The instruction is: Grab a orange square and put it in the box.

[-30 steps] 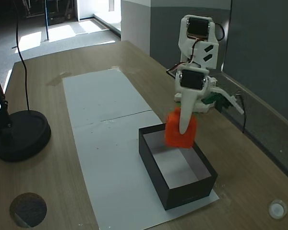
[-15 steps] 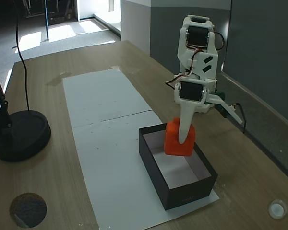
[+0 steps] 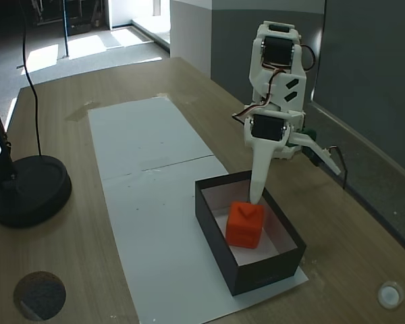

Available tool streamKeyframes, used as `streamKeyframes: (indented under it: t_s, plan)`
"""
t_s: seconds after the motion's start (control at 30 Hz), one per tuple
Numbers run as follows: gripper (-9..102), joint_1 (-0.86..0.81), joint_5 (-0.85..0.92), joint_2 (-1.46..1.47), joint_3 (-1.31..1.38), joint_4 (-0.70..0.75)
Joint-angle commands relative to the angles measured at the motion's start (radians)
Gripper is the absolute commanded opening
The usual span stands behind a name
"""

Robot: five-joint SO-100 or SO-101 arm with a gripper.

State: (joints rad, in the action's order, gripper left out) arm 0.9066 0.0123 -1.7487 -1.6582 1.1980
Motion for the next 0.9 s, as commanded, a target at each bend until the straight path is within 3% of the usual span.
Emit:
streamKeyframes:
  t_s: [0.0, 0.07, 0.43, 0.6, 0.87]
  plan:
    - [9, -0.031, 0.002, -0.057, 0.051, 0.026]
    - [1, -0.071, 0.003, -0.097, 0.078, 0.055]
    - [0, -0.643, -0.077, -0.729, 0.038, 0.201]
    - [0, -0.755, -0.075, -1.091, -0.238, 0.183]
    - [0, -0.871, 0.017, -1.514, -0.623, 0.021]
